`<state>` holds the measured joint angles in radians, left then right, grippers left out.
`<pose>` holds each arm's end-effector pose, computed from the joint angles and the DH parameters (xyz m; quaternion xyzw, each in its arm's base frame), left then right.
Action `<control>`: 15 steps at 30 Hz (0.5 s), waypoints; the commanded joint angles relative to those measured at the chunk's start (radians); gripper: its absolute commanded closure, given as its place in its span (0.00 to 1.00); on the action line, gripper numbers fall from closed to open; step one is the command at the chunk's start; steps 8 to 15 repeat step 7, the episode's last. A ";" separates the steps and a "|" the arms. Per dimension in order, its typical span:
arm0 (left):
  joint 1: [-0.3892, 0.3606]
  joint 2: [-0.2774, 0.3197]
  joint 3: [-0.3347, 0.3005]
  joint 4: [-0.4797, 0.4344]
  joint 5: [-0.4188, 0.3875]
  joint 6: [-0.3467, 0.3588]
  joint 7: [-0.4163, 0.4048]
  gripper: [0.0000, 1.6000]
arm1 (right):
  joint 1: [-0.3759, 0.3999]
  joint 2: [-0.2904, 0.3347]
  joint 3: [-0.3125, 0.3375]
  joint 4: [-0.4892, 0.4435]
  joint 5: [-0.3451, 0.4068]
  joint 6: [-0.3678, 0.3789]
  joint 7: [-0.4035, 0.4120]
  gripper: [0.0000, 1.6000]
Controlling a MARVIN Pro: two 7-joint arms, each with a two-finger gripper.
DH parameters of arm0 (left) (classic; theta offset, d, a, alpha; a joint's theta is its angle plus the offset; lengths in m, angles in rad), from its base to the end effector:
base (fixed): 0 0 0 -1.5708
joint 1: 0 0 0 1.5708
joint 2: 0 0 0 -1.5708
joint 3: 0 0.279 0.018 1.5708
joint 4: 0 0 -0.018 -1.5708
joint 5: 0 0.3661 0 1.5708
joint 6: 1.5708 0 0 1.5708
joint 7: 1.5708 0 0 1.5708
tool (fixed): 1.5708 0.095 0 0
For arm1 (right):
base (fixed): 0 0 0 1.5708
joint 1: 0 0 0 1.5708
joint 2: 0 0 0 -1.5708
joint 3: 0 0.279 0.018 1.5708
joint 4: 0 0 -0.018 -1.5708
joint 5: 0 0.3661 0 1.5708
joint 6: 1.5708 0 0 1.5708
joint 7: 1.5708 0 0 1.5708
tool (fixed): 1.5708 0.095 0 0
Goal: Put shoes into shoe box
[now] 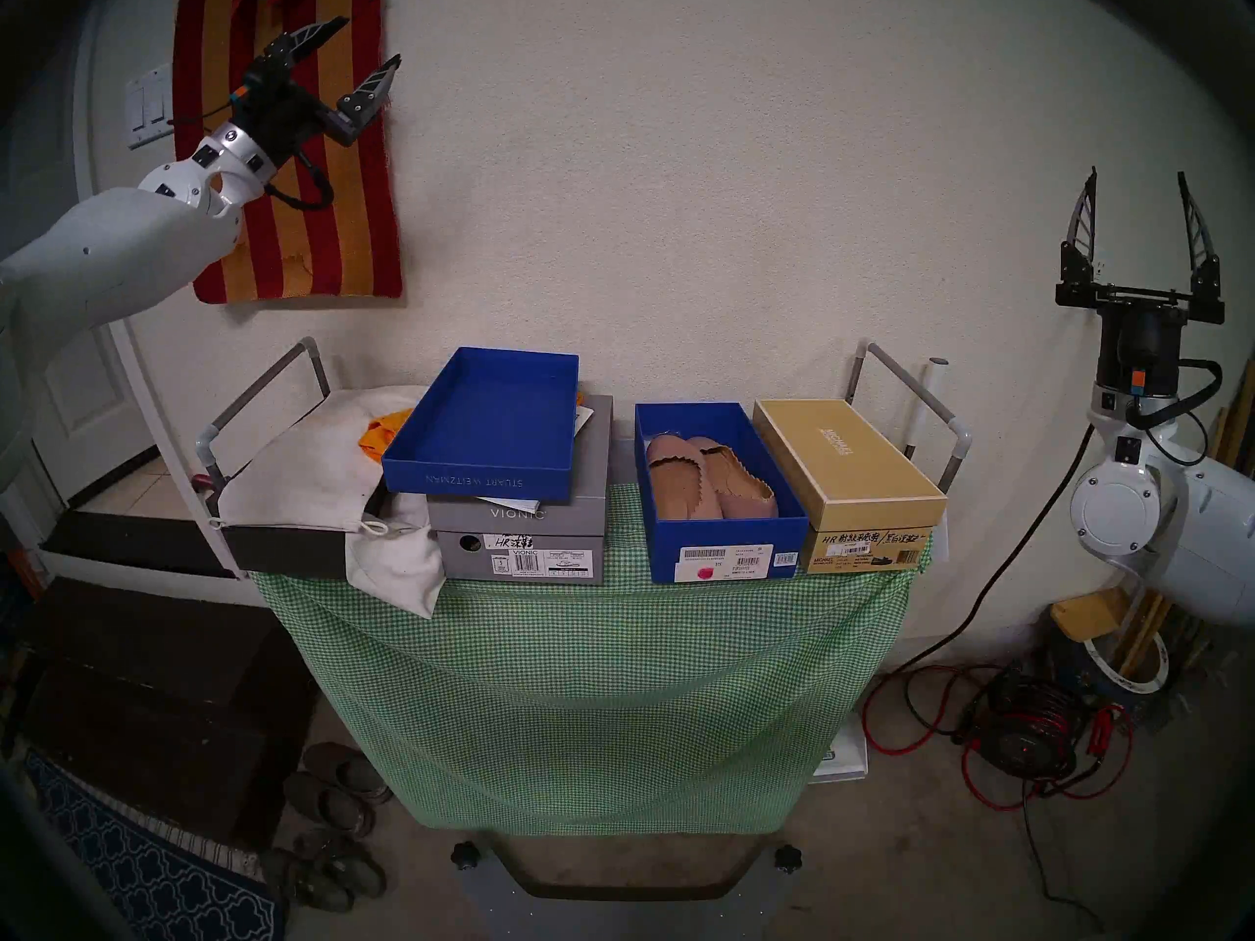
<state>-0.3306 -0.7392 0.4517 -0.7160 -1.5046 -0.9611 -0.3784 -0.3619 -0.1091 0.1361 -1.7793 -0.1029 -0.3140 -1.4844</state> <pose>0.6072 0.2207 0.1327 -0.3110 0.3216 -0.8911 0.0755 0.4153 -0.1659 -0.0019 0.0870 0.1190 0.8843 0.4430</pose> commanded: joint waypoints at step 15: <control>0.031 0.172 -0.024 -0.140 -0.015 0.001 0.007 0.00 | 0.000 0.001 0.006 0.000 0.001 0.000 0.001 0.00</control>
